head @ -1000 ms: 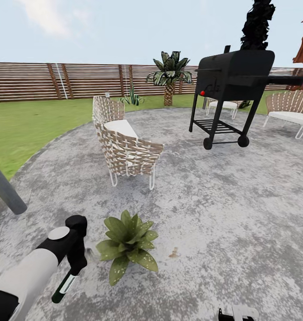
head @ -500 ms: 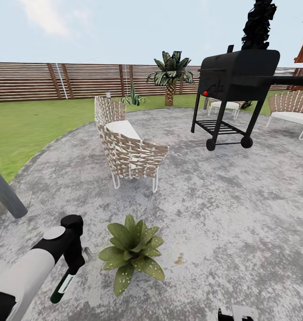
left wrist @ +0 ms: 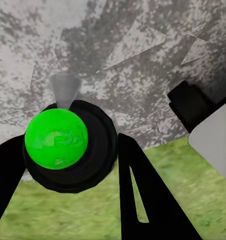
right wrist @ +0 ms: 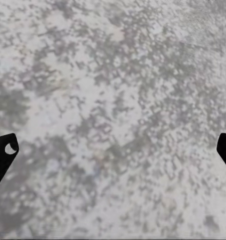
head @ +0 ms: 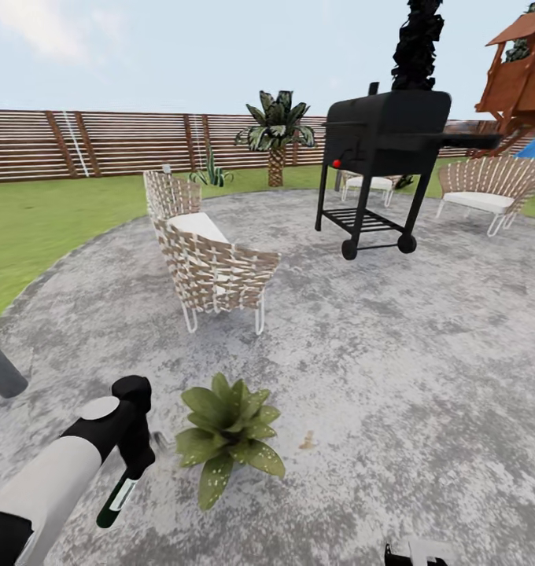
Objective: Pick up the pesticide atomizer in the garden and spray insectifuge to fully cover both potted plants in the garden.
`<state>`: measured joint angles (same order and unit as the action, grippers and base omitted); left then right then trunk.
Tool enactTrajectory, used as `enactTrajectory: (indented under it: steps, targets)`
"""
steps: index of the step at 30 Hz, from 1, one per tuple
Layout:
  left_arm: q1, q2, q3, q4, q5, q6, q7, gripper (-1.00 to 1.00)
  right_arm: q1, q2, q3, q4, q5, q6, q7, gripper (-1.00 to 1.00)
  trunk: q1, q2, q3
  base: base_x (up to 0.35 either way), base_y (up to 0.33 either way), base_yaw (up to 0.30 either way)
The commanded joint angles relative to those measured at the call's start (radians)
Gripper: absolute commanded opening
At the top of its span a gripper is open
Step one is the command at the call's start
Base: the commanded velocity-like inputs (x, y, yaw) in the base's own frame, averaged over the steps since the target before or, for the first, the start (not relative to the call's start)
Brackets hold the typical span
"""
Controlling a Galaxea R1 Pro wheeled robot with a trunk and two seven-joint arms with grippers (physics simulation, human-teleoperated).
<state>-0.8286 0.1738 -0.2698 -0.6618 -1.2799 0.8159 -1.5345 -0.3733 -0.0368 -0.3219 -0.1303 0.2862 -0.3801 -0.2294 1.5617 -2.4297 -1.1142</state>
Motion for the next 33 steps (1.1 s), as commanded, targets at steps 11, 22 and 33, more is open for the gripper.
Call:
enactTrajectory:
  steps: [11, 22, 33]
  targets:
    - [-0.023, -0.051, -0.011, -0.004, -0.010, 0.001, -0.036, -1.00, -0.001, -0.002, -0.008, 0.001, 0.010, -0.002, -0.004, 1.00, 0.000, 0.000, -0.001, 0.116, 0.184, -0.183]
    - [-0.062, -0.027, -0.009, 0.002, -0.017, -0.003, -0.036, -1.00, -0.001, -0.002, -0.008, 0.001, 0.010, -0.003, -0.004, 1.00, 0.000, 0.000, 0.000, 0.001, 0.001, -0.267]
    - [-0.056, -0.013, -0.013, 0.001, -0.018, 0.000, -0.036, -1.00, -0.001, -0.005, -0.008, 0.001, 0.012, -0.003, -0.003, 1.00, 0.000, 0.000, 0.001, -0.147, 0.232, -0.091]
